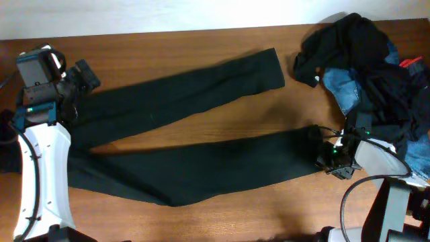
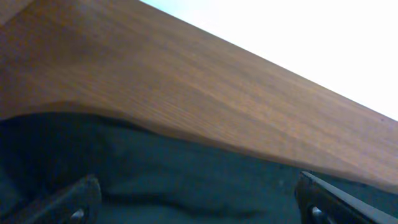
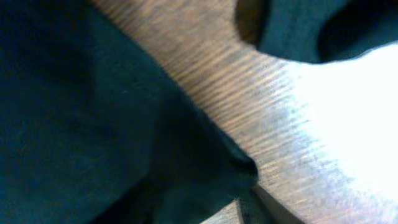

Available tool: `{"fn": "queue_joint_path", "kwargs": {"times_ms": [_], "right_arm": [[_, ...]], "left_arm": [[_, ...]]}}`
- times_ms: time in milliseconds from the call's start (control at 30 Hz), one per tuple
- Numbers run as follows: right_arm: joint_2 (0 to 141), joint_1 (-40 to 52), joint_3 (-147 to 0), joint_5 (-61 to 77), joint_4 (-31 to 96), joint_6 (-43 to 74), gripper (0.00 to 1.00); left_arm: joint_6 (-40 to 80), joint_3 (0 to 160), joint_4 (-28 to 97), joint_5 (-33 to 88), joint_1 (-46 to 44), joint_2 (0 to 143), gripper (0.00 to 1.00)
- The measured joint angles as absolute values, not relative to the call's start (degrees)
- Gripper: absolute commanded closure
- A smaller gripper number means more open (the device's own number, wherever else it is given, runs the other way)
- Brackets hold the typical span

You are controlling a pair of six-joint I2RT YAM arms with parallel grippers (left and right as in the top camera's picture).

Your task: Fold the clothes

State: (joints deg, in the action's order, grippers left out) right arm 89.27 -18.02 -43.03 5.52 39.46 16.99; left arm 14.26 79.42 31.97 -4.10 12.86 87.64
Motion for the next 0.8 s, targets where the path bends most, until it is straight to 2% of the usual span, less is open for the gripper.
{"fn": "queue_joint_path", "kwargs": {"times_ms": [67, 133, 467, 800], "right_arm": [[89.3, -18.0, -42.9, 5.4, 39.2, 16.6, 0.86], [89.3, -18.0, -42.8, 5.7, 38.8, 16.4, 0.96], [89.4, -18.0, -45.6, 6.3, 42.4, 16.5, 0.96], [89.8, -13.6, -68.2, 6.0, 48.2, 14.5, 0.96]], "left_arm": [[14.3, 79.4, 32.0, -4.7, 12.9, 87.6, 0.01], [14.3, 79.4, 32.0, -4.9, 12.9, 87.6, 0.01], [14.3, 79.4, 32.0, -5.3, 12.9, 87.6, 0.01], [14.3, 79.4, 31.9, -5.4, 12.9, 87.6, 0.01]]}}
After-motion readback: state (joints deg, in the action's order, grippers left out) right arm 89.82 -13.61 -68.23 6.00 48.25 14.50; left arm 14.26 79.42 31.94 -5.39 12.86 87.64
